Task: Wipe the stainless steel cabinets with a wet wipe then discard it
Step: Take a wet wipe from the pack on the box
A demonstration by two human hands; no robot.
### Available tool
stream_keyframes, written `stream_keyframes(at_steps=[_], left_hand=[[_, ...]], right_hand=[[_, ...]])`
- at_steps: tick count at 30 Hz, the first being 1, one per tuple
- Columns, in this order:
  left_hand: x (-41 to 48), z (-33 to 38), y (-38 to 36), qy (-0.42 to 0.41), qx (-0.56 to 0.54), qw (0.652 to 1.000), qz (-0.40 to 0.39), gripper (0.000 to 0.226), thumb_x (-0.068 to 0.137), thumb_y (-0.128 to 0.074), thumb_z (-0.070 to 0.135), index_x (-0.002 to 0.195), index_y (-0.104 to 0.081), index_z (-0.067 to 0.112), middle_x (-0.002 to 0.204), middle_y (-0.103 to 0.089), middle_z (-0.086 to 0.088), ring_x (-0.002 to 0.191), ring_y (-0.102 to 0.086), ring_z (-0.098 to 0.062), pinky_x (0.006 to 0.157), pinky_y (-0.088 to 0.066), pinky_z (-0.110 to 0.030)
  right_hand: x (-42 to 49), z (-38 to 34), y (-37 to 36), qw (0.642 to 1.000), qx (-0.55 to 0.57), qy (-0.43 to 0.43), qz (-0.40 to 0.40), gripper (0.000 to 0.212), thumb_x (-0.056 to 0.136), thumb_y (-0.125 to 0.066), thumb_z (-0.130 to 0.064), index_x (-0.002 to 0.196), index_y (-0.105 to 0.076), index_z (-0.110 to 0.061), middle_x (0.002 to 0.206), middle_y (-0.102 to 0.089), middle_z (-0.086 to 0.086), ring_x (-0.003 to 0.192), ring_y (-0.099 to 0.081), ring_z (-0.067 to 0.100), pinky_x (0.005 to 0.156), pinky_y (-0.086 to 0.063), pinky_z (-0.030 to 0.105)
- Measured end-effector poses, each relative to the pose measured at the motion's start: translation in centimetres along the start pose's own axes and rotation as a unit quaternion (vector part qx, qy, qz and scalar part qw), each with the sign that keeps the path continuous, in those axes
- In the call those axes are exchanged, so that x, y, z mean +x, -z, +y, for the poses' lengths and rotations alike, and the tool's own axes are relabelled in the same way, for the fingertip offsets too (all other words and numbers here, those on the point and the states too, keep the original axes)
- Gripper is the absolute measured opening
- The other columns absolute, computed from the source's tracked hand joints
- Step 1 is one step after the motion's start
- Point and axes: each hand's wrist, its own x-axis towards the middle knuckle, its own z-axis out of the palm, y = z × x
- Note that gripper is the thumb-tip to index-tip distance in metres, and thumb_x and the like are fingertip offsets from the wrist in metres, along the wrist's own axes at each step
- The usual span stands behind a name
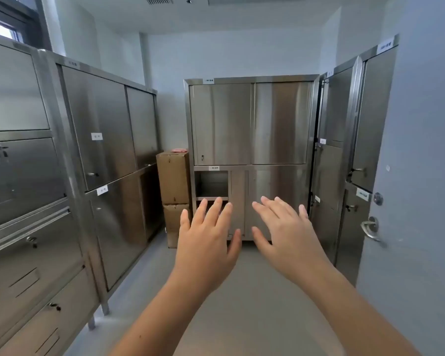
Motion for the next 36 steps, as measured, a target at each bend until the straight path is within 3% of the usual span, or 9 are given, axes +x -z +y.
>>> stream_keyframes(at_steps=[11, 25, 32, 34, 36], left_hand=[[8.5, -8.0, -9.0, 0.026, 0.015, 0.999, -0.019, 0.058, 0.096, -0.021, 0.05, 0.149, -0.012, 0.029, 0.157, -0.008, 0.008, 0.144, -0.001, -0.015, 0.115, 0.0, -0.044], [24.3, -27.4, -17.8, 0.018, 0.021, 1.0, -0.004, 0.057, 0.096, -0.022, 0.049, 0.149, -0.014, 0.027, 0.157, -0.01, 0.006, 0.144, -0.002, -0.018, 0.114, 0.0, -0.045], [29.1, -33.5, -23.1, 0.027, 0.009, 0.998, -0.048, 0.057, 0.097, -0.022, 0.047, 0.149, -0.012, 0.026, 0.157, -0.007, 0.005, 0.144, 0.0, -0.018, 0.114, -0.001, -0.045], [30.8, -34.7, -24.7, 0.032, 0.002, 0.999, -0.039, 0.056, 0.098, -0.03, 0.044, 0.148, -0.02, 0.022, 0.156, -0.015, 0.002, 0.144, -0.008, -0.021, 0.114, -0.006, -0.047], [32.7, -35.7, -26.2, 0.033, -0.021, 0.999, 0.0, 0.052, 0.093, -0.052, 0.034, 0.139, -0.044, 0.013, 0.147, -0.039, -0.007, 0.137, -0.031, -0.03, 0.108, -0.021, -0.055]], right_hand=[[11.3, 0.1, -10.1, 0.998, -0.015, 0.032, -0.045, 0.052, 0.097, -0.03, -0.042, 0.146, -0.018, -0.032, 0.155, -0.014, -0.012, 0.142, -0.006, 0.008, 0.114, -0.004, 0.041], [32.8, -7.6, -24.0, 0.998, 0.011, 0.038, -0.04, 0.052, 0.097, -0.033, -0.04, 0.146, -0.019, -0.031, 0.154, -0.016, -0.011, 0.142, -0.006, 0.008, 0.114, -0.004, 0.043], [40.1, -8.8, -31.0, 0.996, -0.003, 0.045, -0.074, 0.053, 0.098, -0.031, -0.041, 0.147, -0.016, -0.03, 0.155, -0.013, -0.01, 0.142, -0.004, 0.009, 0.114, -0.003, 0.044], [42.5, -8.7, -32.8, 0.996, 0.002, 0.048, -0.071, 0.052, 0.097, -0.032, -0.04, 0.147, -0.018, -0.03, 0.155, -0.013, -0.011, 0.142, -0.004, 0.009, 0.114, -0.003, 0.043], [44.9, -8.3, -34.7, 0.996, 0.01, 0.056, -0.069, 0.052, 0.097, -0.033, -0.039, 0.147, -0.019, -0.03, 0.154, -0.015, -0.011, 0.142, -0.006, 0.009, 0.114, -0.003, 0.043]])
